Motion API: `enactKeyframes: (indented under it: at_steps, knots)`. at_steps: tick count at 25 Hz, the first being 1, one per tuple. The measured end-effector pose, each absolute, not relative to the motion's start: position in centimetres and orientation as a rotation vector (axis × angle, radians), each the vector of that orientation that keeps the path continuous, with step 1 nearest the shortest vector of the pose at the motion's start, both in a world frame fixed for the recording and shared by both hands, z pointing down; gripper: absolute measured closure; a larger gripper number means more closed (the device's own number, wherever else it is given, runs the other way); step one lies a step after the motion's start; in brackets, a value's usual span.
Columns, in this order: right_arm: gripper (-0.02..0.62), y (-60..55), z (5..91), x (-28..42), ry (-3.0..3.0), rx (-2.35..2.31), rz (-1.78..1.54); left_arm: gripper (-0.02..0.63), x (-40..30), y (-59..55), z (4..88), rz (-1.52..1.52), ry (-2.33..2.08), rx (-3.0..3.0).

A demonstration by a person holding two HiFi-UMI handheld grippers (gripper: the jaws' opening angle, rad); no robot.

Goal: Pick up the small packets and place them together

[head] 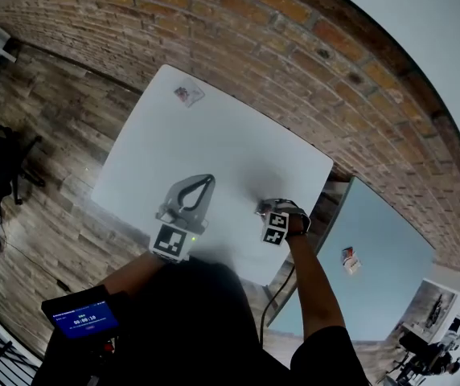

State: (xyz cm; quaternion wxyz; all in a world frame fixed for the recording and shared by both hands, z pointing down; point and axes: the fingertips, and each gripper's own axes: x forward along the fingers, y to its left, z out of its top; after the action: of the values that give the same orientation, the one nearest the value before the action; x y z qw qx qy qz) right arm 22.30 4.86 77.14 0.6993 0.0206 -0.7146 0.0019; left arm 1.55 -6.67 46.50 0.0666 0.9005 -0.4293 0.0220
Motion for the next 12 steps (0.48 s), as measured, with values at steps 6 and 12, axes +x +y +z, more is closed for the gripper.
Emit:
enactKeyframes:
  at_steps: [6, 12]
  knots:
    - [0.425, 5.2, 78.2, 23.0, -1.547, -0.04, -0.015, 0.606, 0.3, -6.6, 46.2, 0.065, -1.334, 2.675]
    - [0.425, 4.2, 79.0, 23.9, -1.623, 0.285, 0.359, 0.606, 0.6, -7.0, 46.9, 0.056, -1.343, 2.671]
